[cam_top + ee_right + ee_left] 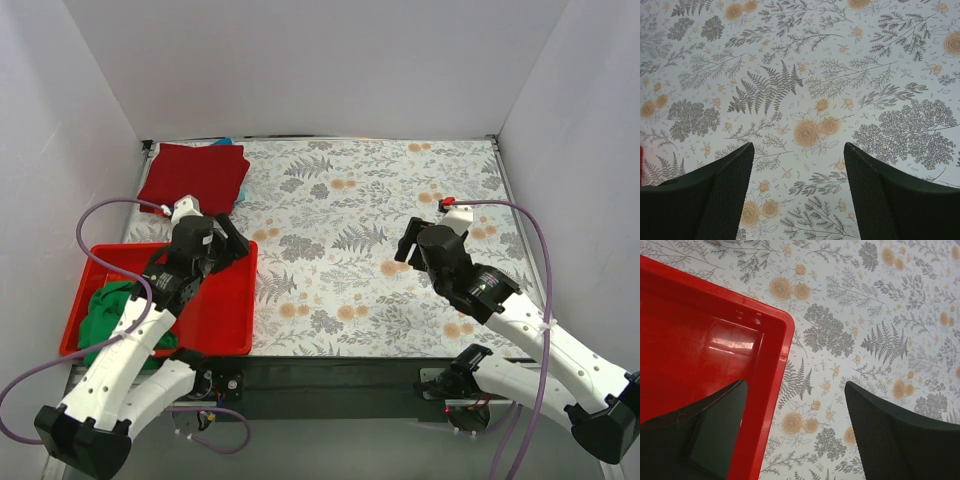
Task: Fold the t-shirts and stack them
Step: Grab the tshirt from the pile
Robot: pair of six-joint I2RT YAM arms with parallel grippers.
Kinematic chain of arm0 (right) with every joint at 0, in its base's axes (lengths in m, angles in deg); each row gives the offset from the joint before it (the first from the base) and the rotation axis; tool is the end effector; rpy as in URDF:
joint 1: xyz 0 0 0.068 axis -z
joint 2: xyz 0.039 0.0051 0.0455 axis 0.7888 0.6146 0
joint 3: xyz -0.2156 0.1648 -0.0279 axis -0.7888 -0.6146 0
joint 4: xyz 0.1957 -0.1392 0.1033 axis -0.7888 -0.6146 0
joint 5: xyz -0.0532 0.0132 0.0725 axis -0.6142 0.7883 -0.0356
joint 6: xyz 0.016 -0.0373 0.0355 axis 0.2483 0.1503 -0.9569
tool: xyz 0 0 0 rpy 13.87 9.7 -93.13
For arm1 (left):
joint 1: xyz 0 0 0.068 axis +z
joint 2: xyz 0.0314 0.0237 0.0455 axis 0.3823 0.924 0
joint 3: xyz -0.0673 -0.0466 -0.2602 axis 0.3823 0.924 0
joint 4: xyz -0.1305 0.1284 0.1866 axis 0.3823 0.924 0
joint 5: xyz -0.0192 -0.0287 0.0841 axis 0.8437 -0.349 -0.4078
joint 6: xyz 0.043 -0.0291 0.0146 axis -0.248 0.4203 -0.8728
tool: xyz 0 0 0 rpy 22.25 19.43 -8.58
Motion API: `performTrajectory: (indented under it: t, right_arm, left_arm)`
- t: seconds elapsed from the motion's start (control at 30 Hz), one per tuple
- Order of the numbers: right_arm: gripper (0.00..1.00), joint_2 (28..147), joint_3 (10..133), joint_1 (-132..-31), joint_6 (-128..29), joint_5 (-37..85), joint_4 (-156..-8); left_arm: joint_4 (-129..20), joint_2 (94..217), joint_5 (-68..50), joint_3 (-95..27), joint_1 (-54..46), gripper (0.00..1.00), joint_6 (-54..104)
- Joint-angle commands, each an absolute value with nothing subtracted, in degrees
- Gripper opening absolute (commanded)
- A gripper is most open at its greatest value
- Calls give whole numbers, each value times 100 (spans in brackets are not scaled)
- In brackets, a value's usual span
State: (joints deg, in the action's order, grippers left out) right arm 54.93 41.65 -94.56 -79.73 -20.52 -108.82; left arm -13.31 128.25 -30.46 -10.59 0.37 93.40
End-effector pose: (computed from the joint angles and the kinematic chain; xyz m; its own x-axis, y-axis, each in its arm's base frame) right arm 0.1491 0.1074 0.3088 -0.3854 0.2993 -0.8729 0.1031 0.9540 0.2815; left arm 0.1627 -0.0572 0.3055 -0.2978 -0.9121 -0.2818 -0.5309 0.4035 -0.7452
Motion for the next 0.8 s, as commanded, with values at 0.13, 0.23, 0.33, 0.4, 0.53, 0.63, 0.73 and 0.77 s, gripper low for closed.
performTrajectory:
  t: [0.13, 0.23, 0.33, 0.4, 0.53, 0.63, 0.73, 0.77]
  right_arm:
    - [79, 5625, 4144, -9444, -8086, -2060, -10834]
    - [79, 5651, 4144, -9444, -8095, -2051, -10834]
    - [79, 5695, 4179, -9444, -8042, -2060, -10834]
    - [80, 5687, 4205, -9444, -8016, -2086, -10834]
    - [79, 5651, 4153, -9435, -8033, -2095, -10834]
    - [80, 5616, 4013, -9426, -8138, -2078, -10834]
    - [80, 5616, 3942, -9400, -8182, -2007, -10834]
    - [80, 5625, 3924, -9400, -8191, -1999, -10834]
  left_arm:
    - [-872, 13200, -3474, -1613, 33, 77, 8956]
    - [-811, 13332, -3491, -1657, 33, 77, 8867]
    - [-662, 13446, -3527, -1657, 33, 77, 9086]
    - [-399, 13508, -3492, -1770, 33, 77, 9218]
    - [505, 13736, -4087, -2025, 33, 78, 9473]
    - [1647, 13965, -4957, -2289, 33, 95, 10200]
    - [2344, 13974, -4970, -2273, 111, 98, 10554]
    - [2318, 13931, -4820, -2124, 355, 98, 10520]
